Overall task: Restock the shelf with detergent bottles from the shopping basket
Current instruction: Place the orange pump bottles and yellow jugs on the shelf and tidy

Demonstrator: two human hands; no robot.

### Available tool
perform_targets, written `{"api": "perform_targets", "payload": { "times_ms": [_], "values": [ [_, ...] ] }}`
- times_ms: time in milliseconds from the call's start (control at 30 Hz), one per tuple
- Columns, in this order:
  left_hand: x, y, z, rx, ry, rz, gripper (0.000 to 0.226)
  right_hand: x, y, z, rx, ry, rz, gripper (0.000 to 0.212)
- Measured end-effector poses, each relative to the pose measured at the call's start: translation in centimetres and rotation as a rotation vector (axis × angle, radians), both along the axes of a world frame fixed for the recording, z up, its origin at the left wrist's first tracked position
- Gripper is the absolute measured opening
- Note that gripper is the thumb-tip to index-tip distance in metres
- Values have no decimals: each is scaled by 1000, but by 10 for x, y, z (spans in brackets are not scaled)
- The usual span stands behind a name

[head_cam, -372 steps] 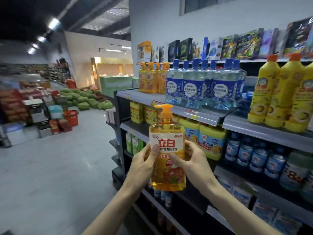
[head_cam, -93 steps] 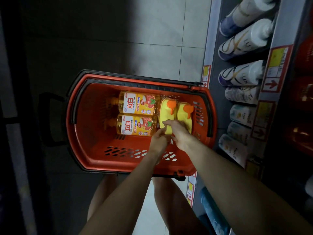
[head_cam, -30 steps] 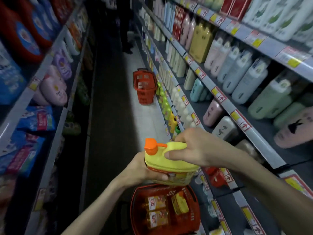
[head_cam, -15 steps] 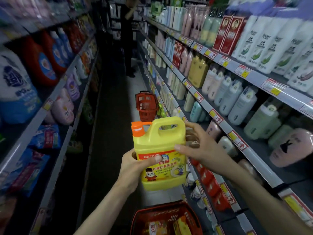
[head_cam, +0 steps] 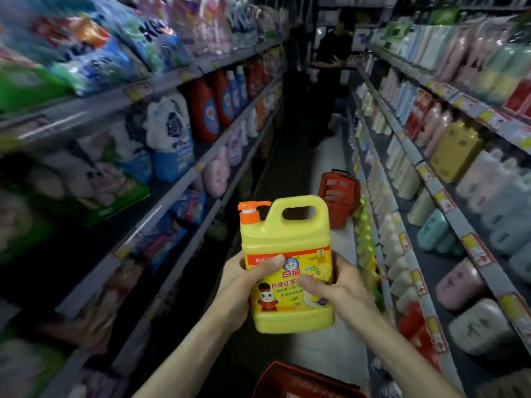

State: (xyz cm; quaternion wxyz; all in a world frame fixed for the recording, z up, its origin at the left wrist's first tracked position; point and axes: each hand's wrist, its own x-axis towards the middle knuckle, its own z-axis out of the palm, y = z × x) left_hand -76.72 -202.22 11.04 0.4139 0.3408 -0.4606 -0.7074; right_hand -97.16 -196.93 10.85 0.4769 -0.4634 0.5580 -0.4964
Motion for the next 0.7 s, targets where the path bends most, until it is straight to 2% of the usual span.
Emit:
{"api": "perform_targets", "payload": {
  "times_ms": [167,300,400,467,633,700],
  "values": [
    [28,35,23,-26,-101,189,50,16,-14,1,-4,-186,189,64],
    [60,78,32,-74,-241,421,60,46,-17,6,-13,-307,396,65],
    [86,123,36,-101,-349,579,65,78,-11,18,-38,-333,534,79],
    [102,156,41,-111,-349,692,57,102,-2,30,-47,-327,615,89],
    [136,238,64,-184,-430,939,50,172,35,57,-103,-306,823,89],
    [150,274,74,-195,-437,1034,44,201,57,67,-117,-298,905,79]
  ]
}}
